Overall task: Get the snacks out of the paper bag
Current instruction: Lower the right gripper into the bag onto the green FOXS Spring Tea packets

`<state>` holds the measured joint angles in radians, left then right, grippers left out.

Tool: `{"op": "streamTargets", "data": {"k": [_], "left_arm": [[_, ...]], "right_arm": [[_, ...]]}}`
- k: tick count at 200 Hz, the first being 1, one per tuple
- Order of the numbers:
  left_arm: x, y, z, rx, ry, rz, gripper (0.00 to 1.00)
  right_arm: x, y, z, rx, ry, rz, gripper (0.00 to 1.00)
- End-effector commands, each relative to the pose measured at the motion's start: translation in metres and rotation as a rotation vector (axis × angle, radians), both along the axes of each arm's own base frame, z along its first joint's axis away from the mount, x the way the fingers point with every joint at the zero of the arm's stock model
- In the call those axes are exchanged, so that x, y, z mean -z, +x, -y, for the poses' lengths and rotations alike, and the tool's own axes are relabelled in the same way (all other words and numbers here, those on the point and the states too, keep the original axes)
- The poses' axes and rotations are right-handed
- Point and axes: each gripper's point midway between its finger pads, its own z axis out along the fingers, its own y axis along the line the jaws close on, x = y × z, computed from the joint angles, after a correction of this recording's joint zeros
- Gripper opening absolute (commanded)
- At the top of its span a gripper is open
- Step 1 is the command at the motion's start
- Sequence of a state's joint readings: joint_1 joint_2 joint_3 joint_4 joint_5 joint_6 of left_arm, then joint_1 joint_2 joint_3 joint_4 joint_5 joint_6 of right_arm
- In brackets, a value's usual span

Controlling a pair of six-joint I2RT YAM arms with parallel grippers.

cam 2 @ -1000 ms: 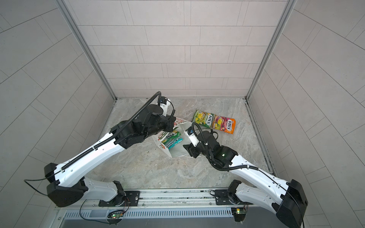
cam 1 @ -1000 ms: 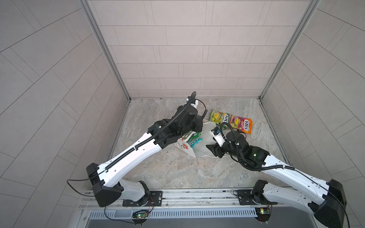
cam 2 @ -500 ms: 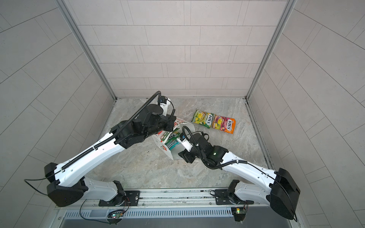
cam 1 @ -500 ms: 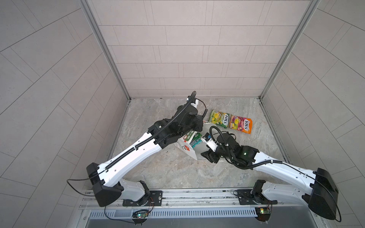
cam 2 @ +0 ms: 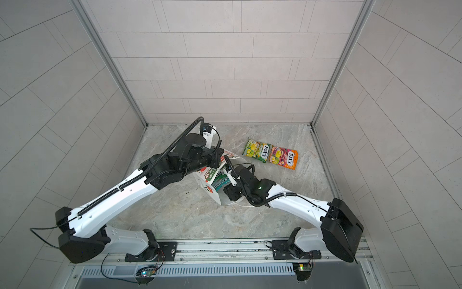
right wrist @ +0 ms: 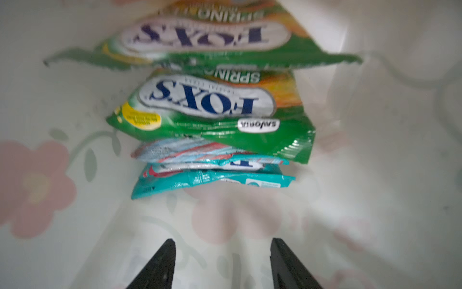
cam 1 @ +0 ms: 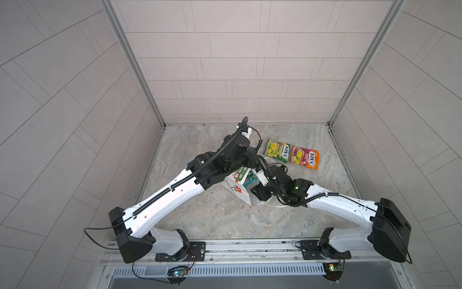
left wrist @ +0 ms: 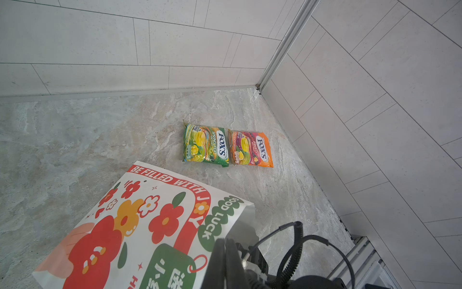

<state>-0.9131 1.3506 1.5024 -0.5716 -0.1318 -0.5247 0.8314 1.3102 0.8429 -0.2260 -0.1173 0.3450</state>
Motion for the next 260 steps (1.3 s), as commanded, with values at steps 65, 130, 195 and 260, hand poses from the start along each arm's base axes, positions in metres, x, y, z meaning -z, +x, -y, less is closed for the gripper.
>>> {"op": "streamTargets", "data": {"k": [65, 130, 195, 260], "left_arm": [[-0.011, -0.009, 0.003, 0.024, -0.036, 0.03, 0.0], [-0.013, -0.012, 0.01, 0.046, -0.043, 0.034, 0.0], [-0.015, -0.016, 0.018, 0.073, -0.043, 0.04, 0.0], [-0.017, -0.021, 0.024, 0.088, -0.043, 0.046, 0.0]], "right_arm": [[-0.05, 0.034, -0.019, 0.314, 0.461, -0.097, 0.62], [-0.063, 0.046, -0.03, 0.39, 0.643, -0.16, 0.57], [-0.058, 0.057, -0.031, 0.484, 0.685, -0.207, 0.53], [-0.043, 0.069, -0.034, 0.562, 0.682, -0.242, 0.48]]}}
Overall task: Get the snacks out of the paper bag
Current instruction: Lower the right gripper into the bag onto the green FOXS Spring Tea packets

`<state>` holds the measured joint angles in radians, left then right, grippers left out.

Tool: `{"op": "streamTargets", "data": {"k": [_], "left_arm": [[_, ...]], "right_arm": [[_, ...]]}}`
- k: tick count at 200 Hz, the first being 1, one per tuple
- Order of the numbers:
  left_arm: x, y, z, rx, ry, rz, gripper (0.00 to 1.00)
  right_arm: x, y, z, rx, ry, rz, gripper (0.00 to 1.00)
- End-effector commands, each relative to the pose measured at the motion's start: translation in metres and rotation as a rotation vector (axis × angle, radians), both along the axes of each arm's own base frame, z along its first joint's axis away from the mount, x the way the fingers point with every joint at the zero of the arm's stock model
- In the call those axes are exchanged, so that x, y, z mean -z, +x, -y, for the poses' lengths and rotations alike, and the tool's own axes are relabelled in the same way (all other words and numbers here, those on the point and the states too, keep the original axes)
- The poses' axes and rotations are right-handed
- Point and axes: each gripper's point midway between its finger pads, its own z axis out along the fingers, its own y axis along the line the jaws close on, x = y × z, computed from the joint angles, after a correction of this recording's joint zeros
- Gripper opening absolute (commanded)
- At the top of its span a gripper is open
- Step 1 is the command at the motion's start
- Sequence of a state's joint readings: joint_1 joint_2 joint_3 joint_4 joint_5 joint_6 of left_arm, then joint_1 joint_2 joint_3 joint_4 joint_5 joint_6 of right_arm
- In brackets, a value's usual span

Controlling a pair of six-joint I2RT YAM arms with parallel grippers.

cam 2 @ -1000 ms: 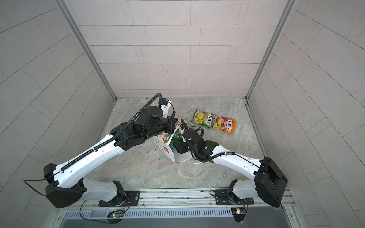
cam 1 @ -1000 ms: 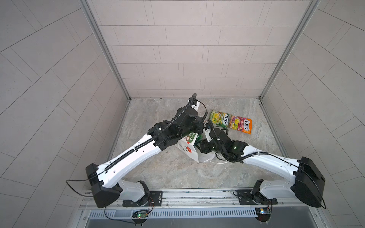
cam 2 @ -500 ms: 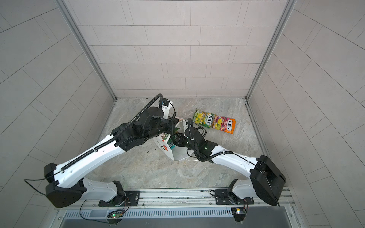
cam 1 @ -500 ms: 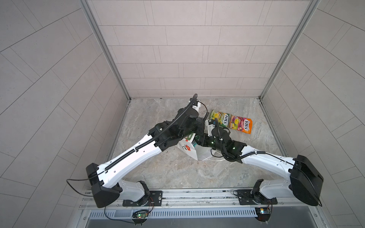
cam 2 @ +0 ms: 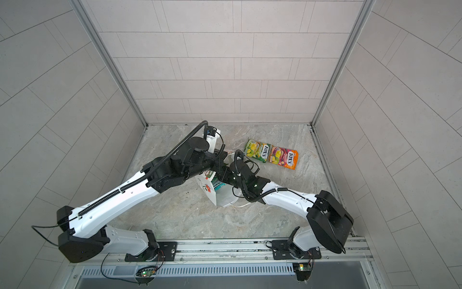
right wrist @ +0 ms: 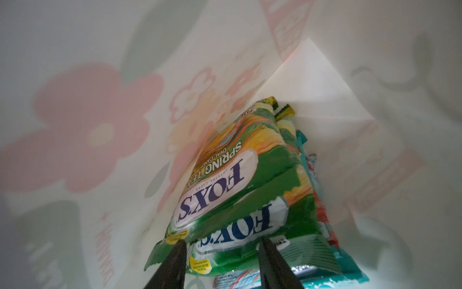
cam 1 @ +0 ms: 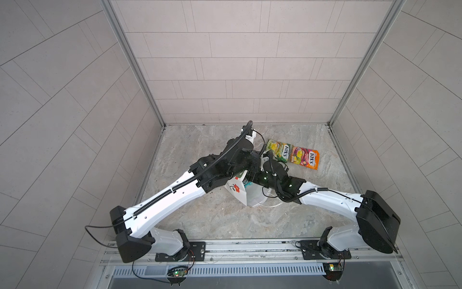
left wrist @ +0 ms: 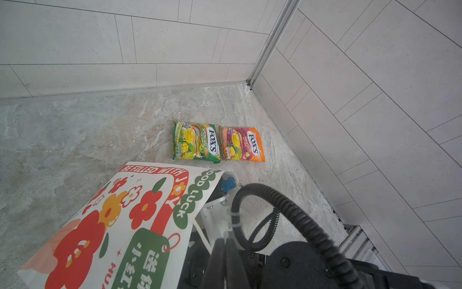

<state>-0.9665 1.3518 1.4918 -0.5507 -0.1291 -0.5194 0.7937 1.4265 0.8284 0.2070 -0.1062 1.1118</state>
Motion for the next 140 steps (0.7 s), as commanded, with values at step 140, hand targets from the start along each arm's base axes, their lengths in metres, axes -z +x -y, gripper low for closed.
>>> {"op": "streamTargets", "data": {"k": [140], "left_arm": [[-0.018, -0.01, 0.007, 0.037, -0.04, 0.044, 0.0]], "right_arm": [[0.015, 0.031, -0.001, 0.14, -0.013, -0.048, 0.3]]}}
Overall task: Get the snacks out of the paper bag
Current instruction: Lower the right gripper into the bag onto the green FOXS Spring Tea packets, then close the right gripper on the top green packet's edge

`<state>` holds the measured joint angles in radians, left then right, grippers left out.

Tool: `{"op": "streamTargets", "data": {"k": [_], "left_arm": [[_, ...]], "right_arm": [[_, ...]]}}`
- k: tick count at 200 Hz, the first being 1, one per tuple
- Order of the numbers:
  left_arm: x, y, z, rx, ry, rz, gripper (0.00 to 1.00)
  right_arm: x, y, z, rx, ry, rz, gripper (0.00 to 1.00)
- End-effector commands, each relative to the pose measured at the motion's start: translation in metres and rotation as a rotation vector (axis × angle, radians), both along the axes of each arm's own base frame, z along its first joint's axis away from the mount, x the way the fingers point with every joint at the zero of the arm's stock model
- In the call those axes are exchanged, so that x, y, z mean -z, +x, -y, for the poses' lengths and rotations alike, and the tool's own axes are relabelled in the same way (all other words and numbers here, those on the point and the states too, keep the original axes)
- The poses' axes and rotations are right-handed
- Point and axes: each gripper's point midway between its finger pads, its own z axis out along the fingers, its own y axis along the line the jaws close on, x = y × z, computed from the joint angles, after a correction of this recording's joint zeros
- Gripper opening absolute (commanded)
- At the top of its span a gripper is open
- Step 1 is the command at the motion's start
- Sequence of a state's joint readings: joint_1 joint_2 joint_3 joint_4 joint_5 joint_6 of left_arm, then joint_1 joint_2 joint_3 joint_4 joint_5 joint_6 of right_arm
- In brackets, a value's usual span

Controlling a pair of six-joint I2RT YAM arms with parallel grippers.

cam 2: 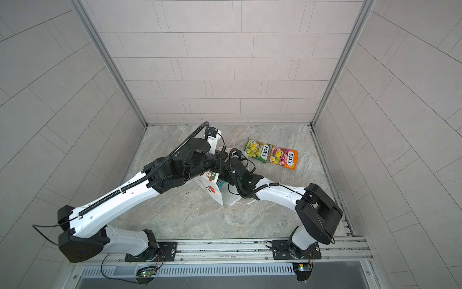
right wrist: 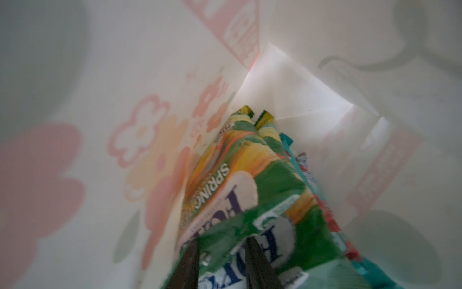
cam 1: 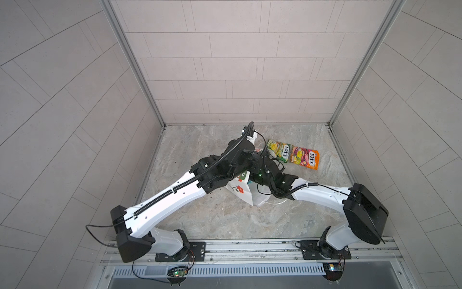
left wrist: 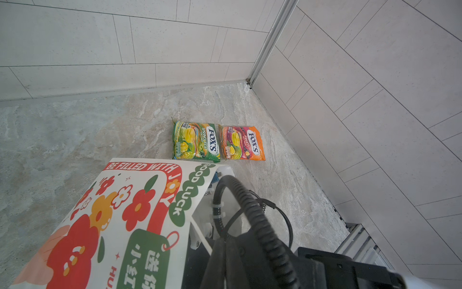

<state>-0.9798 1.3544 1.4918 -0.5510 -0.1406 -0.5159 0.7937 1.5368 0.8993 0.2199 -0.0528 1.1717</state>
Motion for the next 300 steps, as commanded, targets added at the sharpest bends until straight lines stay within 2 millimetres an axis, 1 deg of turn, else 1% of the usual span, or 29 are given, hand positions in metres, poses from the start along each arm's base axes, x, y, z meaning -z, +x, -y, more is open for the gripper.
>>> {"op": "streamTargets", "data": {"k": [1, 18, 47, 61, 88, 103, 122, 137, 149, 174, 208, 260, 300], "left_arm": [[-0.019, -0.008, 0.005, 0.033, -0.048, 0.039, 0.0], [-0.019, -0.008, 0.005, 0.032, -0.049, 0.04, 0.0], [-0.02, -0.008, 0.004, 0.035, -0.05, 0.041, 0.0], [-0.02, -0.009, 0.004, 0.035, -0.051, 0.042, 0.0], [-0.021, -0.008, 0.0, 0.024, -0.047, 0.05, 0.0], [-0.021, -0.008, -0.004, 0.011, -0.042, 0.058, 0.0], [-0.019, -0.007, -0.011, -0.01, -0.027, 0.066, 0.0], [-0.017, -0.005, -0.016, -0.032, -0.011, 0.073, 0.0], [-0.015, -0.005, -0.02, -0.042, -0.005, 0.077, 0.0], [-0.007, -0.001, -0.026, -0.079, 0.027, 0.077, 0.0], [0.001, 0.004, -0.033, -0.125, 0.053, 0.079, 0.0], [0.007, 0.008, -0.036, -0.153, 0.076, 0.08, 0.0], [0.011, 0.01, -0.036, -0.164, 0.081, 0.073, 0.0]], "right_arm": [[0.003, 0.009, 0.008, 0.065, -0.017, -0.012, 0.3], [0.007, 0.009, 0.008, 0.065, -0.029, -0.017, 0.31], [0.012, 0.013, 0.003, 0.056, -0.039, -0.024, 0.41], [0.014, 0.015, 0.0, 0.054, -0.04, -0.025, 0.44], [0.017, 0.02, -0.008, 0.04, -0.029, -0.019, 0.45], [0.014, 0.021, -0.013, 0.01, -0.036, -0.002, 0.38], [0.005, 0.02, -0.015, -0.033, -0.074, 0.042, 0.2], [0.001, 0.017, -0.012, -0.057, -0.109, 0.067, 0.08], [-0.003, 0.014, -0.008, -0.069, -0.133, 0.087, 0.0], [-0.009, 0.008, 0.0, -0.093, -0.181, 0.128, 0.0], [-0.018, 0.0, 0.006, -0.121, -0.198, 0.156, 0.0], [-0.04, -0.011, 0.015, -0.15, -0.205, 0.219, 0.0], [-0.053, -0.021, 0.021, -0.178, -0.207, 0.239, 0.0]]}}
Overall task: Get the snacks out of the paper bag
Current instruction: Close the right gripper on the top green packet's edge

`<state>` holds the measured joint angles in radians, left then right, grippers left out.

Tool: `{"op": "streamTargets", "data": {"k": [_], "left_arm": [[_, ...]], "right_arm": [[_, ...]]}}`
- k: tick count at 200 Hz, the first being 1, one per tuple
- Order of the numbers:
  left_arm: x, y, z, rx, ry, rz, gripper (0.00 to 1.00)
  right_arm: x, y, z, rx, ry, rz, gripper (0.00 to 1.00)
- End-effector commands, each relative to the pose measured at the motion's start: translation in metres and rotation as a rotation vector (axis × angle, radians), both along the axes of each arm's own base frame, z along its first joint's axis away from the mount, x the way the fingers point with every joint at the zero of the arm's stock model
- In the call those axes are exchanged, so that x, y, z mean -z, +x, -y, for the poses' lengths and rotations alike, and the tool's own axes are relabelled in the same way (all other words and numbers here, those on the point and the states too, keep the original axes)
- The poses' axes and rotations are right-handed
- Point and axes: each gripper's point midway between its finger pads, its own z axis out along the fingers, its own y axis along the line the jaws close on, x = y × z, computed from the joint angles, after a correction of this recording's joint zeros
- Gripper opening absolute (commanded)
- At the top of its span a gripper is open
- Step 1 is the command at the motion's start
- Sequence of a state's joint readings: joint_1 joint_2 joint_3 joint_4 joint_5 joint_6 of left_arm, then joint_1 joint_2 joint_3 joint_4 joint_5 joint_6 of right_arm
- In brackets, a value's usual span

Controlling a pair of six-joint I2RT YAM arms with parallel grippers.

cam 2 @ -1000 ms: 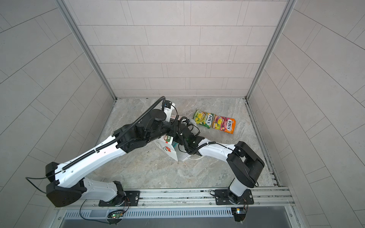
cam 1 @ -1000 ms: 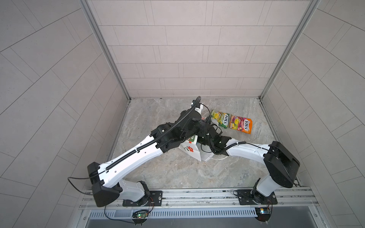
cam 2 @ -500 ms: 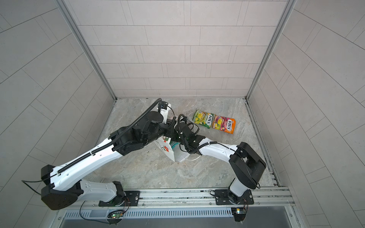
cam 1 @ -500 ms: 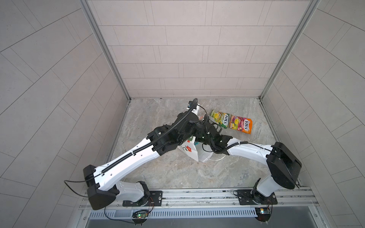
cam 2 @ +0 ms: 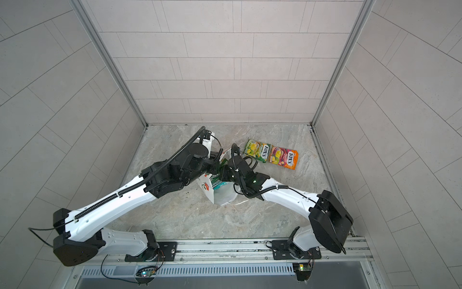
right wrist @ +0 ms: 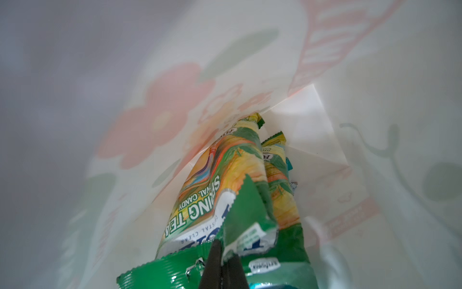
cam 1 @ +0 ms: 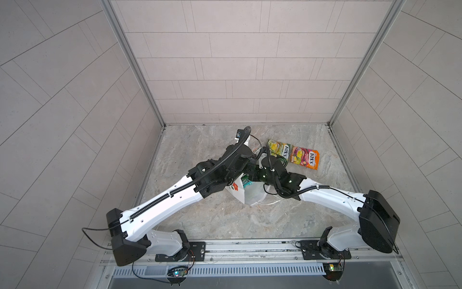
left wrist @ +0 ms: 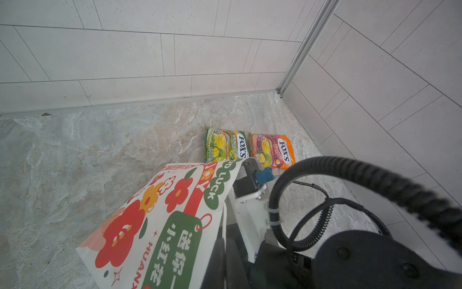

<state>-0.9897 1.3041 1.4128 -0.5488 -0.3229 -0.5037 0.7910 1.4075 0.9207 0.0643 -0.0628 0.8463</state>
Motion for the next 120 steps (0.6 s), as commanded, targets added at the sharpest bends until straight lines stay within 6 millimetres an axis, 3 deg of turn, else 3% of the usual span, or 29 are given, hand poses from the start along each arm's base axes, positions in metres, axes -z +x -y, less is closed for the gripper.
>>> {"op": "streamTargets", "data": {"k": [1, 120], "left_arm": [[0.0, 0.0, -0.004, -0.022, 0.001, 0.006, 0.0], [0.008, 0.009, -0.008, -0.104, 0.009, -0.004, 0.0]], "right_arm": [[-0.022, -0.006, 0.006, -0.023, 0.008, 0.055, 0.0], [-0.064, -0.042, 0.024, -0.13, 0.056, 0.102, 0.0]]}}
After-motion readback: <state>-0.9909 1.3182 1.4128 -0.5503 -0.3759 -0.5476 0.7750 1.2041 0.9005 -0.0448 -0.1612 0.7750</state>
